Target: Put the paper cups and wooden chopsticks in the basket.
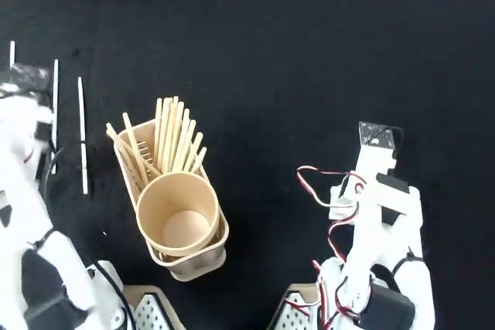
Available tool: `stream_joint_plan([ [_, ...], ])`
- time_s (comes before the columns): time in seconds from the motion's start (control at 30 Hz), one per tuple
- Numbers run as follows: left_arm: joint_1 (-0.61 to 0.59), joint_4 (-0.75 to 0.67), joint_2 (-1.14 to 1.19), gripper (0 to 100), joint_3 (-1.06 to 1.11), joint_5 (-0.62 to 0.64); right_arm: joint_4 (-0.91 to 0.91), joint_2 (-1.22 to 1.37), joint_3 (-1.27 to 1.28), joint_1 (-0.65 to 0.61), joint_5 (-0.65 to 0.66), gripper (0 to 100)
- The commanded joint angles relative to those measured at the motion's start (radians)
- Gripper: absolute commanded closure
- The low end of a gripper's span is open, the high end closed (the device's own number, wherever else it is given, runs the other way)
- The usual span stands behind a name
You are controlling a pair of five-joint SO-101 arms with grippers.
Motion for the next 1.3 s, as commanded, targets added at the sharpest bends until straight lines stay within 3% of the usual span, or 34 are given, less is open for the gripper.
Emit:
stream_joint_plan([
  [0.0, 0.061, -0.189, 0.13, 97, -0.105, 0.207, 0.0, -0.01, 0.001, 0.012, 0.006, 61.6],
  [0.23, 0.104, -0.219, 0.638, 97, -0.573, 0.448, 0.0, -0.01, 0.001, 0.012, 0.006, 61.6],
  [0.43, 0.107, 0.061, 0.959, 97, -0.984, 0.341, 0.0, -0.01, 0.001, 0.012, 0.006, 61.6],
  [0.53, 0.133, 0.117, 1.092, 88, -1.099, 0.296, 0.0, -0.01, 0.001, 0.012, 0.006, 61.6],
  [0.63, 0.14, 0.121, 1.198, 83, -1.182, 0.313, 0.0, -0.01, 0.001, 0.012, 0.006, 61.6],
  [1.07, 0.128, 0.126, 1.455, 84, -1.331, 0.328, 0.0, -0.01, 0.001, 0.012, 0.006, 61.6],
  [1.2, 0.119, 0.127, 1.452, 97, -1.337, 0.331, 0.0, -0.01, 0.001, 0.012, 0.006, 61.6],
  [1.27, 0.111, 0.158, 1.45, 96, -1.351, 0.333, 0.0, -0.01, 0.001, 0.012, 0.006, 61.6],
])
